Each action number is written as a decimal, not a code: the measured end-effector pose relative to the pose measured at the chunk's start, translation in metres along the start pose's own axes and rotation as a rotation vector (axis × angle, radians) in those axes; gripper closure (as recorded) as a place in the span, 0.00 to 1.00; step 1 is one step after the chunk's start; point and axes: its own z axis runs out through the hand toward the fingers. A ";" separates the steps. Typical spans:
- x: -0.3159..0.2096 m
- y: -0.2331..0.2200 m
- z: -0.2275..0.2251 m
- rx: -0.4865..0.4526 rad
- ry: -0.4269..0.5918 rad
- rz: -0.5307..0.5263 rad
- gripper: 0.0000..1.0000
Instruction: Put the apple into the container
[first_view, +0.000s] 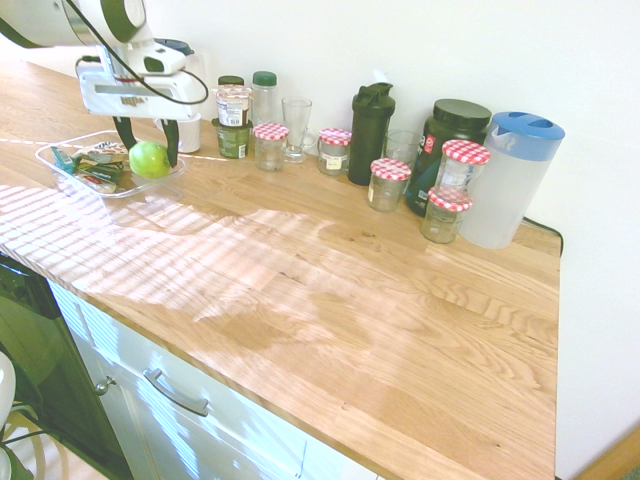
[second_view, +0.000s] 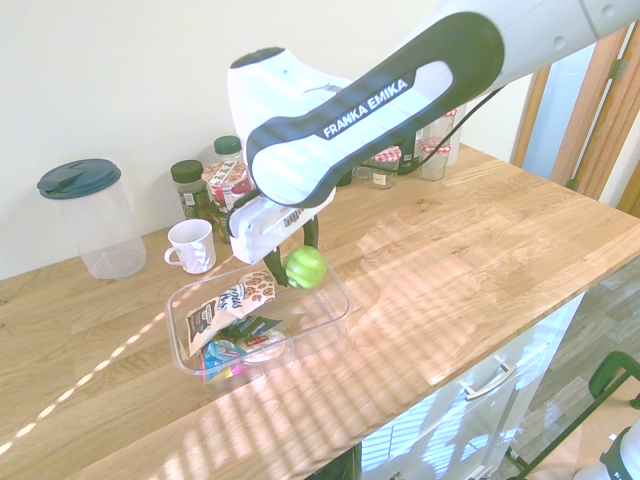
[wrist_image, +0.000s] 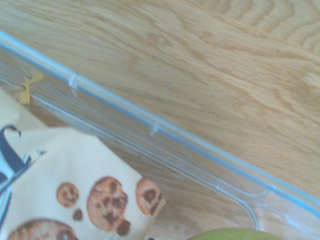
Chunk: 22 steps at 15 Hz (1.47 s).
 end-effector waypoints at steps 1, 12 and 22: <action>0.003 0.000 0.009 0.002 -0.008 -0.002 1.00; -0.002 -0.002 0.018 0.005 -0.027 -0.009 0.00; 0.042 0.117 -0.095 -0.008 -0.016 0.224 0.00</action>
